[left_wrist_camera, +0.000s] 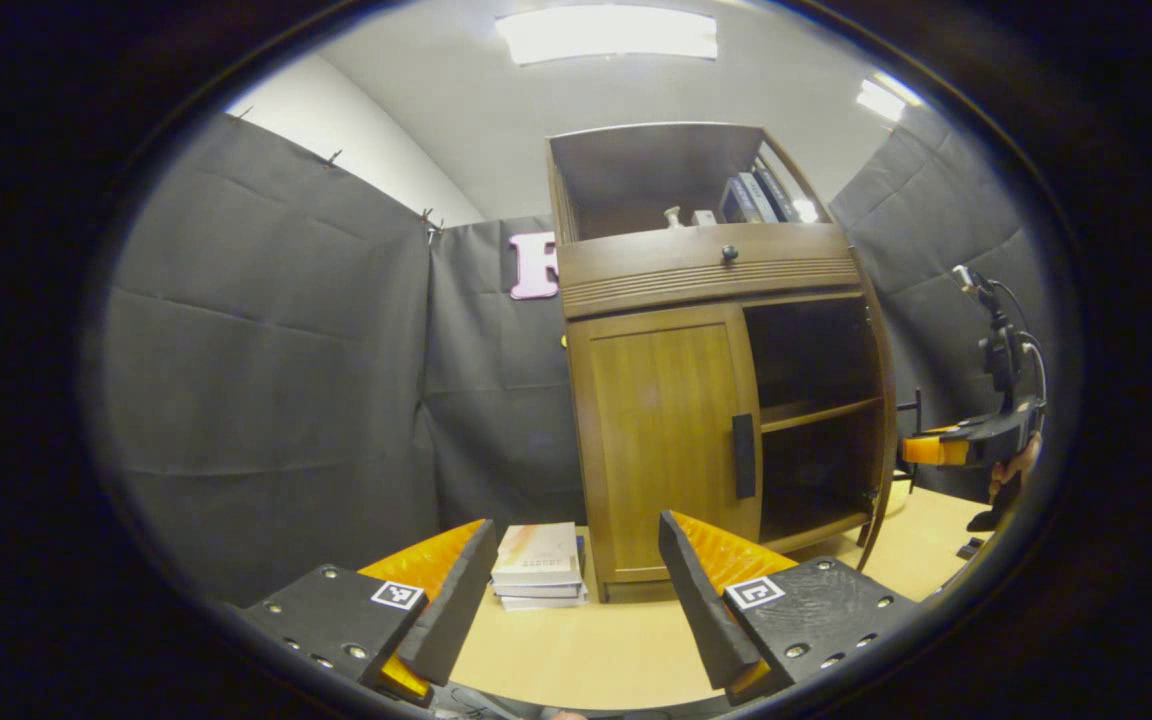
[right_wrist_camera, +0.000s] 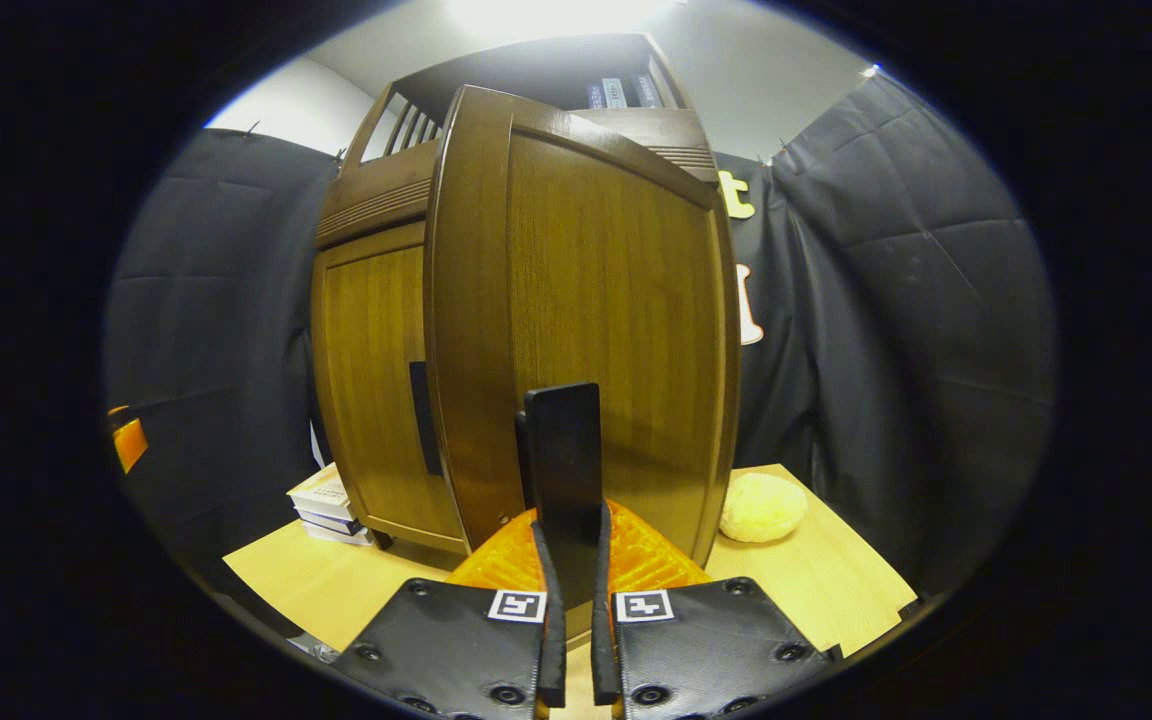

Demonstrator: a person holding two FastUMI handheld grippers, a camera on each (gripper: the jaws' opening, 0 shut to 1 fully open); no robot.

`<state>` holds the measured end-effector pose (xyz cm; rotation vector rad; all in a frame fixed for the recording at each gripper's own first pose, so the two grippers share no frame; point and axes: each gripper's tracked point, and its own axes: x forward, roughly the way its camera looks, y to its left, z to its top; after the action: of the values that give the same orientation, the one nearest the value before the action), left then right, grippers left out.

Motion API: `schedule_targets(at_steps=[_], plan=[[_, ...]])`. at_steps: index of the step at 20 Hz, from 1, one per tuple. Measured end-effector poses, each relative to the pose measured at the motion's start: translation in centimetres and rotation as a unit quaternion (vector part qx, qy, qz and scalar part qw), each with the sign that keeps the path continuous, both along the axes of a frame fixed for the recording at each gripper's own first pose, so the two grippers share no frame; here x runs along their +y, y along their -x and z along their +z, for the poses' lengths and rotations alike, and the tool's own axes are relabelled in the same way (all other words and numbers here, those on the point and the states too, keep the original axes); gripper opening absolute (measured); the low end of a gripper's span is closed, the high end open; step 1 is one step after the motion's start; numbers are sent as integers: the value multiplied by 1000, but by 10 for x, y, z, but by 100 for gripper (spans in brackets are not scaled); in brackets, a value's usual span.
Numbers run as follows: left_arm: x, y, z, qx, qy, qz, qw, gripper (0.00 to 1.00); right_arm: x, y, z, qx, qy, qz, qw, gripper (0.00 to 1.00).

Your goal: Open the right door of the double-door shoe cabinet with the right hand, and open the left door with the left hand.

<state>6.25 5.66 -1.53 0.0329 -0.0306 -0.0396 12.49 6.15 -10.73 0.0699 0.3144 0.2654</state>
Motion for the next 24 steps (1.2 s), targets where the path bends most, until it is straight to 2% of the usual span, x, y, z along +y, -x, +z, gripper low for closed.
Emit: schedule_targets(at_steps=[4,5,6,11,13,15,16,18,19,21,24], plan=[[-4,-1,-2,-2,3,-12,1000,93,-16,7,0,1,6,-21,1000,11],[-4,-1,-2,-3,3,-14,1000,93,-22,9,1,0,8,-27,1000,15],[-4,-1,-2,-3,4,-17,1000,93,-28,10,1,0,10,-31,999,11],[-6,2,1,-4,2,-27,1000,93,-59,18,1,2,26,-70,997,11],[-6,5,1,-3,2,-30,1000,93,-73,22,1,6,26,-87,996,7],[-7,5,2,-5,-2,-33,999,93,-83,23,2,10,24,-93,995,7],[-7,4,1,-8,-5,-35,999,93,-89,23,3,9,25,-95,995,10],[-8,4,1,-10,-6,-37,999,93,-100,22,8,4,29,-104,994,10],[-9,5,0,-9,-3,-37,999,93,-106,23,10,2,29,-111,993,7],[-12,7,1,-3,6,-42,999,93,-119,28,12,4,25,-120,992,14],[-20,8,1,-6,3,-53,999,93,-139,31,15,2,31,-125,992,5]])
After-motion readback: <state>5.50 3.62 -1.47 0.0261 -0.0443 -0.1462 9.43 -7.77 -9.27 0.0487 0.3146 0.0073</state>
